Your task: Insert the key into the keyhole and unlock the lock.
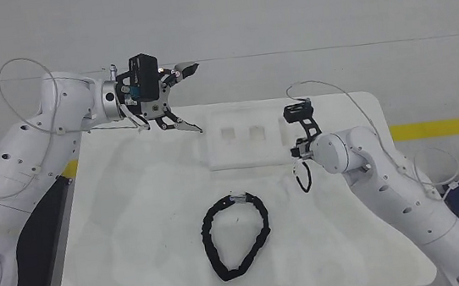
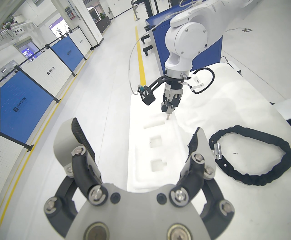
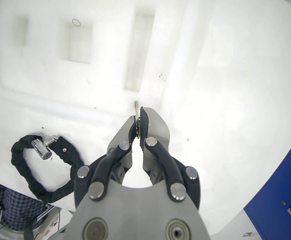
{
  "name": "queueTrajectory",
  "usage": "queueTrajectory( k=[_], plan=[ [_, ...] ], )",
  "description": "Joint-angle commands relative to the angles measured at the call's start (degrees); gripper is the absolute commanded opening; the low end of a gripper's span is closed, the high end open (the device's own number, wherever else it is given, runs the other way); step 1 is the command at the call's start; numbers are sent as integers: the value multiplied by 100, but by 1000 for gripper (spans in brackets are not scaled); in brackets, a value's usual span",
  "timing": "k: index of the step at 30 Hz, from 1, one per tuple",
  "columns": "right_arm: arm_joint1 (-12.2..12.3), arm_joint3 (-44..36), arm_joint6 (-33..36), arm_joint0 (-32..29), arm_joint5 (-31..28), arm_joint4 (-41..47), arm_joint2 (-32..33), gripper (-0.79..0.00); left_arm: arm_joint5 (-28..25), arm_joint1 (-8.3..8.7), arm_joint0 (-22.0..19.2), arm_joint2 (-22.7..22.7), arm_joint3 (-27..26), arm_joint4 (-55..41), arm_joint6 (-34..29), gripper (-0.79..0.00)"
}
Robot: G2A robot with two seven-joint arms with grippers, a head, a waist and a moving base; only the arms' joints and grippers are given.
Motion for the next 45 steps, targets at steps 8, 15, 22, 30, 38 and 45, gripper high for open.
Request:
queueTrajectory(
  k=[8,15,22,30,38,45],
  plan=[
    [2,-383,-96,-121,10,204,378,-785,0,0,0,0,0,0,0,0],
    [89,-1261,-336,-687,-17,1058,1182,-785,0,0,0,0,0,0,0,0],
    [153,-1944,-513,-1210,-618,2278,1923,-785,0,0,0,0,0,0,0,0],
    [235,-2371,-566,-1578,-1159,3230,2713,-785,0,0,0,0,0,0,0,0],
    [312,-2591,-635,-1852,-1433,3549,3246,-785,0,0,0,0,0,0,0,0],
    [331,-2597,-858,-1968,-1612,3641,3399,-785,0,0,0,0,0,0,0,0]
  ],
)
